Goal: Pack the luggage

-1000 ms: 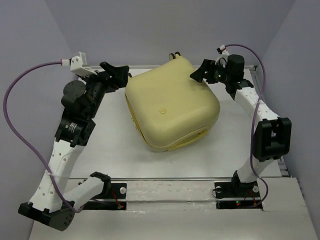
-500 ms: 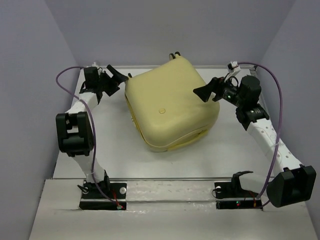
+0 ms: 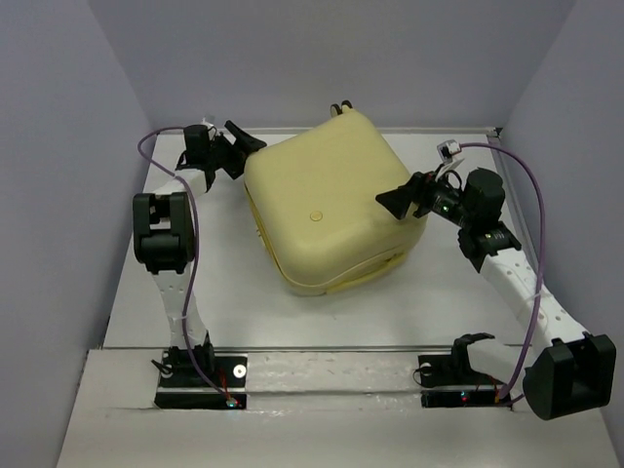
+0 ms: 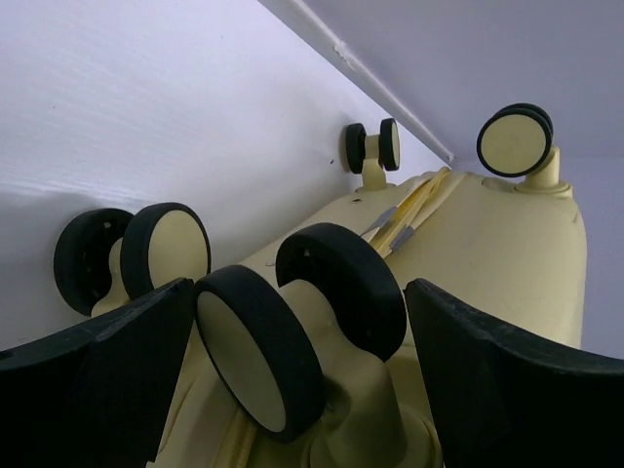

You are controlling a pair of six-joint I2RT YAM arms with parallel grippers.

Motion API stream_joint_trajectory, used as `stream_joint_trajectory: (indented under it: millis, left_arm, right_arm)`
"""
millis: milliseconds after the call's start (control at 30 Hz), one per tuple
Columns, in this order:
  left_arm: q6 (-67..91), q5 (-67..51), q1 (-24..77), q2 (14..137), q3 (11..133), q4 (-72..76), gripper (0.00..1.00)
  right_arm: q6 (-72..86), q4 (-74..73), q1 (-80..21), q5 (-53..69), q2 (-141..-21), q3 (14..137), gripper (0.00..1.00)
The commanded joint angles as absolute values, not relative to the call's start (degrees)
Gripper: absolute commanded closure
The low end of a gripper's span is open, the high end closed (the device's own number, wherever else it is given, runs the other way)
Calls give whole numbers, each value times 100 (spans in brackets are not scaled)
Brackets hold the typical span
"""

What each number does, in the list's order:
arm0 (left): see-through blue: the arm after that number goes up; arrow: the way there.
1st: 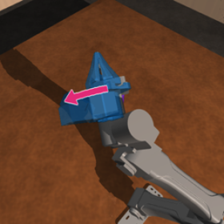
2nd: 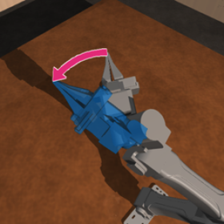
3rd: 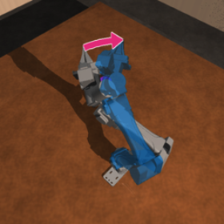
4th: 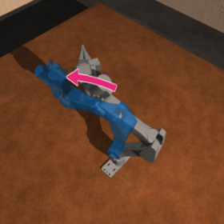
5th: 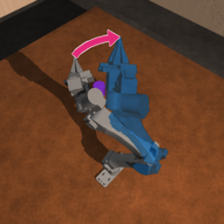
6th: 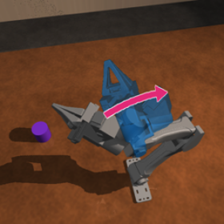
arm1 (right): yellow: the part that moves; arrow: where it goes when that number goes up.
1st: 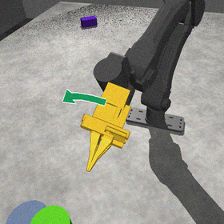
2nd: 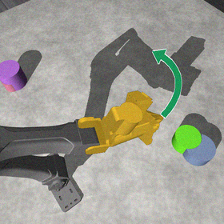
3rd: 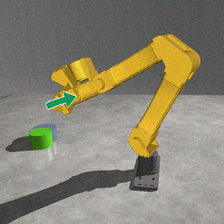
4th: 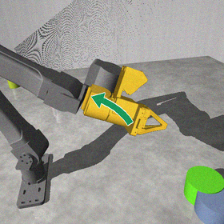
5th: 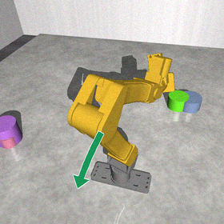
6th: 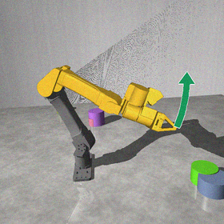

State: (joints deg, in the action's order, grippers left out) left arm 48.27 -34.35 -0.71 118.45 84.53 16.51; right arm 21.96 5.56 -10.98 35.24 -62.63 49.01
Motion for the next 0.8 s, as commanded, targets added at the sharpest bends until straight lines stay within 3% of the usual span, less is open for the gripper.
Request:
stream_joint_trajectory:
  millis: [0, 167, 300, 367, 400, 433, 500, 767]
  left_arm:
    - [5106, -3621, -26, 12015, 8956, 2012, 1]
    - [5589, -3744, 184, 12401, 9210, 2478, 1]
    - [5984, -3841, 202, 12603, 9360, 2952, 12]
    - [6432, -3937, 193, 12595, 9229, 3601, 32]
    - [6634, -3946, 193, 12560, 9150, 3873, 46]
    - [6853, -3938, 185, 12516, 8923, 4424, 75]
    - [7303, -3929, 185, 12419, 8798, 4789, 91]
    - [7076, -3832, 228, 11164, 9017, 4257, 94]
  right_arm:
    - [2232, 879, -1187, 3674, -6205, 4808, 0]
    - [2232, 870, -1239, 3621, -6240, 4676, 0]
    - [2241, 800, -1239, 3577, -6223, 4614, 0]
    - [2232, 756, -1239, 3542, -6170, 4571, 0]
    - [2224, 730, -1239, 3542, -6153, 4553, 0]
    - [2224, 712, -1239, 3542, -6135, 4535, 0]
    - [2224, 694, -1239, 3507, -6074, 4465, 0]
    - [2215, 606, -1239, 3199, -6090, 4192, 0]
